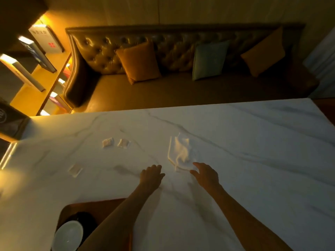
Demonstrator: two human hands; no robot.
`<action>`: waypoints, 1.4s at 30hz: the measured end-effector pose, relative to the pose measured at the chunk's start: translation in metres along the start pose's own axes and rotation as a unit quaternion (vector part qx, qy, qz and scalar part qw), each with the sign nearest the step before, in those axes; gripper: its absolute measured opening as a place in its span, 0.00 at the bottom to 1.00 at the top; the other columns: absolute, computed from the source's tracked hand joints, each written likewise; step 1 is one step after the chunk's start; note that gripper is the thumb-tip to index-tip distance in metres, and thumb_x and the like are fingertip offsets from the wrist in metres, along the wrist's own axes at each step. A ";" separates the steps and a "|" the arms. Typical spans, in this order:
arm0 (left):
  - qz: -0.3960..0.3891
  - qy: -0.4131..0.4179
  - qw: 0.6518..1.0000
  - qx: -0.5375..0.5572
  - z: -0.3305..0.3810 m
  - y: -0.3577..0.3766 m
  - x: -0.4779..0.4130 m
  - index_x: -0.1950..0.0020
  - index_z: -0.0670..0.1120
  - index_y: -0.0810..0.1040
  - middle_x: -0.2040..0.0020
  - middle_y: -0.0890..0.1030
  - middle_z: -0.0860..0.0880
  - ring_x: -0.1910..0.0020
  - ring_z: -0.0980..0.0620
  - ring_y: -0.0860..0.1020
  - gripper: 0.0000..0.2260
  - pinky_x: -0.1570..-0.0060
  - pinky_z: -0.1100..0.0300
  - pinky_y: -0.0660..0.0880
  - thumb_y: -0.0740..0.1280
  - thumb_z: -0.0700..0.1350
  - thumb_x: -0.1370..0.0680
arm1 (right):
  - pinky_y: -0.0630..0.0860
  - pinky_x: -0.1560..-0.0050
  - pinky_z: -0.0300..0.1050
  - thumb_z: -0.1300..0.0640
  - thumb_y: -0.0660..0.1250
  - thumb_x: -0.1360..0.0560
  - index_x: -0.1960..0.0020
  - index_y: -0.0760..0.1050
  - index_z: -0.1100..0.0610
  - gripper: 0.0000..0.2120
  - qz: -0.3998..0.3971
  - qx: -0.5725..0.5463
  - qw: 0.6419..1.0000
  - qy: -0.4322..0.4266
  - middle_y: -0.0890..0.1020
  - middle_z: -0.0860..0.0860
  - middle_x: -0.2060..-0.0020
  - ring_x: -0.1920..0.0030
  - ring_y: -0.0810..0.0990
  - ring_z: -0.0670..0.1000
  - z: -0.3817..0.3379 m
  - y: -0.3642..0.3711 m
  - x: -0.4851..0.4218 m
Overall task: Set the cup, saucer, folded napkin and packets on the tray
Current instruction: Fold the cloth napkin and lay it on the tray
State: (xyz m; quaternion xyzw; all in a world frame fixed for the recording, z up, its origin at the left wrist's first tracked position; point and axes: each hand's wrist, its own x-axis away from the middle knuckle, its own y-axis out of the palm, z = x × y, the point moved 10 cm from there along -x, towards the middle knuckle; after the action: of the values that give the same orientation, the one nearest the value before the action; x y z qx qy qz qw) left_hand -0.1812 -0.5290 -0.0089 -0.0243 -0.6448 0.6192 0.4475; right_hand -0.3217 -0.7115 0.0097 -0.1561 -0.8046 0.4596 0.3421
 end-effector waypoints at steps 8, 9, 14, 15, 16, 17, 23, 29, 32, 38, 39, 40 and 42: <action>0.034 -0.181 0.933 0.309 0.006 0.011 -0.105 0.33 0.41 0.71 0.34 0.75 0.41 0.35 0.41 0.74 0.21 0.37 0.50 0.71 0.63 0.52 0.20 | 0.71 0.55 0.47 0.46 0.63 0.24 0.41 0.76 0.54 0.16 0.009 -0.037 0.999 0.013 0.80 0.54 0.48 0.46 0.78 0.57 0.028 0.014 -0.118; 0.029 -0.192 0.919 0.342 0.007 0.018 -0.109 0.33 0.39 0.70 0.34 0.75 0.39 0.35 0.40 0.74 0.22 0.36 0.50 0.71 0.65 0.51 0.21 | 0.72 0.55 0.48 0.46 0.64 0.25 0.41 0.76 0.54 0.16 0.009 -0.039 0.999 0.009 0.79 0.54 0.48 0.46 0.77 0.57 0.030 0.018 -0.122; 0.018 -0.228 0.841 0.490 0.014 0.047 -0.112 0.42 0.38 0.72 0.48 0.79 0.35 0.52 0.42 0.79 0.17 0.46 0.46 0.77 0.72 0.45 0.25 | 0.71 0.57 0.45 0.53 0.64 0.23 0.46 0.76 0.55 0.09 -0.010 -0.074 0.997 -0.001 0.81 0.54 0.50 0.49 0.79 0.56 0.034 0.034 -0.123; 0.014 -0.223 0.837 0.500 0.018 0.047 -0.112 0.47 0.39 0.73 0.52 0.78 0.36 0.57 0.44 0.77 0.13 0.50 0.47 0.77 0.72 0.43 0.25 | 0.71 0.57 0.44 0.53 0.64 0.23 0.47 0.77 0.56 0.08 -0.031 -0.086 0.996 -0.004 0.82 0.54 0.51 0.50 0.80 0.56 0.033 0.039 -0.122; 0.011 -0.213 0.838 0.503 0.023 0.045 -0.111 0.51 0.40 0.73 0.54 0.76 0.38 0.60 0.45 0.75 0.10 0.53 0.48 0.76 0.71 0.42 0.25 | 0.72 0.57 0.44 0.53 0.64 0.23 0.49 0.77 0.57 0.09 -0.052 -0.100 0.994 -0.006 0.83 0.55 0.51 0.51 0.81 0.56 0.031 0.042 -0.119; 0.011 -0.200 0.846 0.495 0.027 0.042 -0.110 0.54 0.41 0.71 0.56 0.75 0.39 0.61 0.46 0.74 0.08 0.55 0.48 0.76 0.70 0.40 0.25 | 0.73 0.55 0.45 0.53 0.65 0.24 0.49 0.78 0.58 0.09 -0.070 -0.116 0.991 -0.004 0.83 0.55 0.52 0.51 0.81 0.57 0.030 0.043 -0.116; 0.079 -0.035 0.899 0.429 0.044 -0.036 -0.083 0.55 0.41 0.67 0.60 0.70 0.44 0.59 0.49 0.69 0.06 0.58 0.53 0.67 0.65 0.36 0.23 | 0.77 0.50 0.49 0.51 0.63 0.22 0.47 0.78 0.54 0.09 -0.031 -0.121 0.992 -0.004 0.82 0.52 0.51 0.50 0.81 0.55 0.015 0.011 -0.092; 0.097 0.168 0.943 0.271 0.037 -0.137 -0.008 0.51 0.42 0.68 0.56 0.76 0.44 0.59 0.47 0.73 0.04 0.60 0.57 0.71 0.62 0.42 0.19 | 0.61 0.29 0.45 0.47 0.63 0.21 0.28 0.67 0.46 0.22 0.072 -0.114 0.964 -0.230 0.70 0.47 0.28 0.28 0.65 0.48 -0.112 -0.069 -0.046; 0.140 0.229 0.948 0.170 0.026 -0.189 0.045 0.44 0.42 0.72 0.48 0.80 0.42 0.52 0.44 0.77 0.07 0.50 0.52 0.75 0.61 0.43 0.19 | 0.57 0.29 0.47 0.46 0.64 0.23 0.29 0.68 0.50 0.23 0.137 -0.079 0.935 -0.318 0.69 0.49 0.28 0.26 0.63 0.50 -0.195 -0.105 -0.003; 0.217 0.224 0.945 0.097 -0.049 -0.276 0.138 0.44 0.47 0.73 0.45 0.80 0.46 0.49 0.49 0.76 0.06 0.50 0.59 0.74 0.61 0.45 0.19 | 0.60 0.30 0.53 0.45 0.67 0.25 0.48 0.83 0.50 0.12 0.216 -0.065 0.923 -0.311 0.79 0.47 0.37 0.30 0.67 0.49 -0.297 -0.154 0.060; 0.222 0.219 0.946 0.090 -0.061 -0.287 0.150 0.43 0.48 0.73 0.44 0.79 0.47 0.49 0.49 0.76 0.06 0.50 0.59 0.74 0.61 0.46 0.19 | 0.62 0.31 0.53 0.45 0.68 0.25 0.49 0.83 0.51 0.12 0.218 -0.072 0.924 -0.306 0.80 0.47 0.39 0.32 0.69 0.48 -0.309 -0.161 0.069; 0.223 0.213 0.948 0.082 -0.074 -0.297 0.161 0.42 0.49 0.74 0.44 0.79 0.48 0.48 0.50 0.76 0.07 0.50 0.60 0.73 0.61 0.47 0.19 | 0.65 0.32 0.53 0.46 0.68 0.25 0.48 0.82 0.51 0.12 0.212 -0.088 0.925 -0.304 0.81 0.47 0.41 0.35 0.72 0.48 -0.320 -0.168 0.077; 0.206 0.198 0.955 0.076 -0.100 -0.315 0.179 0.40 0.49 0.74 0.42 0.78 0.49 0.46 0.50 0.75 0.09 0.50 0.58 0.72 0.63 0.48 0.20 | 0.75 0.41 0.49 0.46 0.68 0.25 0.46 0.79 0.48 0.10 0.174 -0.128 0.930 -0.298 0.81 0.46 0.46 0.46 0.77 0.46 -0.339 -0.184 0.091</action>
State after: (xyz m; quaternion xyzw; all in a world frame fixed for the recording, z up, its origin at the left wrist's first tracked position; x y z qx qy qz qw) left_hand -0.0627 -0.4197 0.3303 -0.2446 -0.4750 0.7278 0.4299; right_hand -0.1403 -0.5432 0.3190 -0.1924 -0.8817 0.4303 -0.0219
